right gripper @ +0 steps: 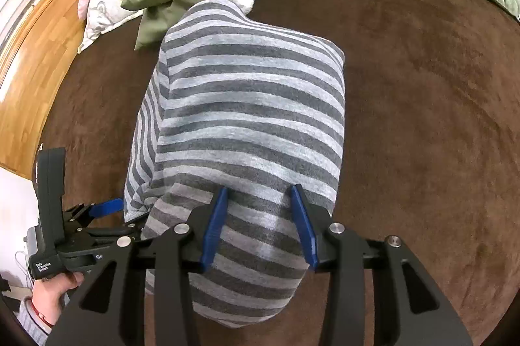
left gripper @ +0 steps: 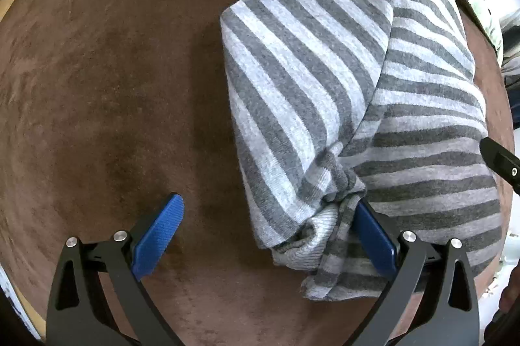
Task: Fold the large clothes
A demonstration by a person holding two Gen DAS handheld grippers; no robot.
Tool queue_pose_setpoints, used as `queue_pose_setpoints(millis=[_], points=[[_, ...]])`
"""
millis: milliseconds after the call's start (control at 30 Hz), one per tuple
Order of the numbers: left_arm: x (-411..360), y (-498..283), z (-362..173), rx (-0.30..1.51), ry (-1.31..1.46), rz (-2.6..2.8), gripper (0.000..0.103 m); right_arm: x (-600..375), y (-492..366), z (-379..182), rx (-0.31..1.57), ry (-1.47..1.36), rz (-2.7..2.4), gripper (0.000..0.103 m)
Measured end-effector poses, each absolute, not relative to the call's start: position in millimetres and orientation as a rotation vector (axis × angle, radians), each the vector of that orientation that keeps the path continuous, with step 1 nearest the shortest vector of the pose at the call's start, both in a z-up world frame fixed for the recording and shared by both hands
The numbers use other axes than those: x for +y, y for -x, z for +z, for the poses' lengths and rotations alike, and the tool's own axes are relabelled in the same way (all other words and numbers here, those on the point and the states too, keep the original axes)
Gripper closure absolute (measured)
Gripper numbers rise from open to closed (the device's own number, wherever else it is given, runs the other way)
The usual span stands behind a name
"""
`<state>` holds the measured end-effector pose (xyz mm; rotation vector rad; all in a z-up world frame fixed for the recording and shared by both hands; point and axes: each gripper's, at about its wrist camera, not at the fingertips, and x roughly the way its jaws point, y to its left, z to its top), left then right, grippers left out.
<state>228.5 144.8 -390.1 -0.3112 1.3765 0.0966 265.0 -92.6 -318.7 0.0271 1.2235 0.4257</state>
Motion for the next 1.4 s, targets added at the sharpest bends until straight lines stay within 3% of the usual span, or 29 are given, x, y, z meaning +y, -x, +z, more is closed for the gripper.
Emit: queue_pose_setpoints(millis=[100,500,633,833,967,1200,1400], points=[[145.4,-226.0,-382.0,1.360,0.293,0.101,0.005,-97.0,-265.2,-313.8,1.212,-0.039,0.454,0.058],[149.4,-204.5,-291.7,1.303,0.237,0.151,0.006,-139.2,-256.4,-262.3,1.175,-0.094,0.526,0.022],[157.0,-215.2,-277.3,1.296,0.308,0.086,0.006,-159.6,-262.3,-251.8,1.194,-0.161,0.575,0.015],[186.9,-249.8,-313.2,1.292,0.526,-0.064,0.006,-176.0,-282.1,-281.4,1.238,-0.291,0.615,0.014],[211.0,-276.2,-366.2,1.296,0.790,-0.203,0.007,-177.7,-295.8,-310.8,1.242,-0.381,0.631,0.014],[202.3,-300.1,-418.6,1.373,0.808,-0.374,0.007,-168.6,-315.5,-346.9,1.275,-0.421,0.638,0.014],[195.3,-311.8,-433.6,1.364,0.842,-0.443,0.007,-167.4,-330.1,-363.4,1.302,-0.482,0.661,0.014]])
